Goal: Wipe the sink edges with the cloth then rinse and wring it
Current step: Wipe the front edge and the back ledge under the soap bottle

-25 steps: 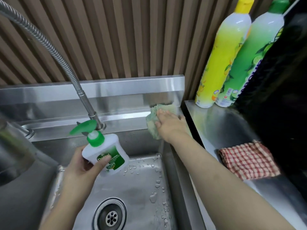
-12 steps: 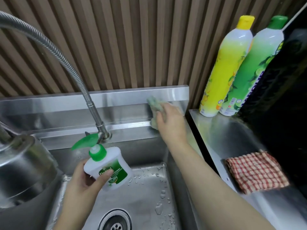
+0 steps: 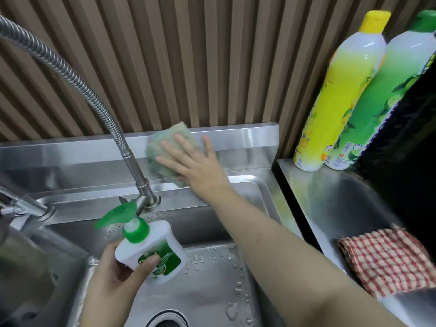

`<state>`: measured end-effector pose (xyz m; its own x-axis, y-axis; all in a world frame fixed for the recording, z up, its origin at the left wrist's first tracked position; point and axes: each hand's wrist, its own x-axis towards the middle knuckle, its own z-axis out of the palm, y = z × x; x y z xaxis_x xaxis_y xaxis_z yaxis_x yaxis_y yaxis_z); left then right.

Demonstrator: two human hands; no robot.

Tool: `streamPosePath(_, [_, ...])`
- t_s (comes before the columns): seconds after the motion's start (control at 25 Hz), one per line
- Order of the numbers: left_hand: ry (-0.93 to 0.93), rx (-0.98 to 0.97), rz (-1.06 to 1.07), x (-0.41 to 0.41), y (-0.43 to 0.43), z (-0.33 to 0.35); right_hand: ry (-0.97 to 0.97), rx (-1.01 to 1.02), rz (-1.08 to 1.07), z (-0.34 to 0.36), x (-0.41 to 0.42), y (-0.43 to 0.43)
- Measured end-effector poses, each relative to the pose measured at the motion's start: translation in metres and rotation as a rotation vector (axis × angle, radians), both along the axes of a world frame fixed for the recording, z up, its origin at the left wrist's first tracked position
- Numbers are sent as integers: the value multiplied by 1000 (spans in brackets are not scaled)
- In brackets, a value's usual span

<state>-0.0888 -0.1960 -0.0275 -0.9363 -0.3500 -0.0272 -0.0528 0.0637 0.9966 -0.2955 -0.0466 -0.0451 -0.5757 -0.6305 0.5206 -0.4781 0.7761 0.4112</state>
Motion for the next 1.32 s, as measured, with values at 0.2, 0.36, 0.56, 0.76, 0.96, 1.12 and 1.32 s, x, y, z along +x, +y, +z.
streamPosePath(0.2, [-7,26,-35,-7,9,-1,43,-108,-222,-6,5,123])
streamPosePath(0.36, [-17,10,-37,1,3,0,53,-169,-360,-13,6,136])
streamPosePath(0.56, [-36,23,-29,15,-5,3,94,-204,-203,-16,-2,65])
streamPosePath(0.76, [-34,20,-15,17,-4,2,75,-43,59,1,0,-36])
streamPosePath(0.96, [-28,29,-2,16,2,-8,99,138,226,9,-13,-28])
streamPosePath(1.12, [-13,40,-16,11,10,-2,100,88,96,6,-14,84])
streamPosePath(1.32, [-30,33,-66,7,14,-11,70,-30,-135,3,1,169])
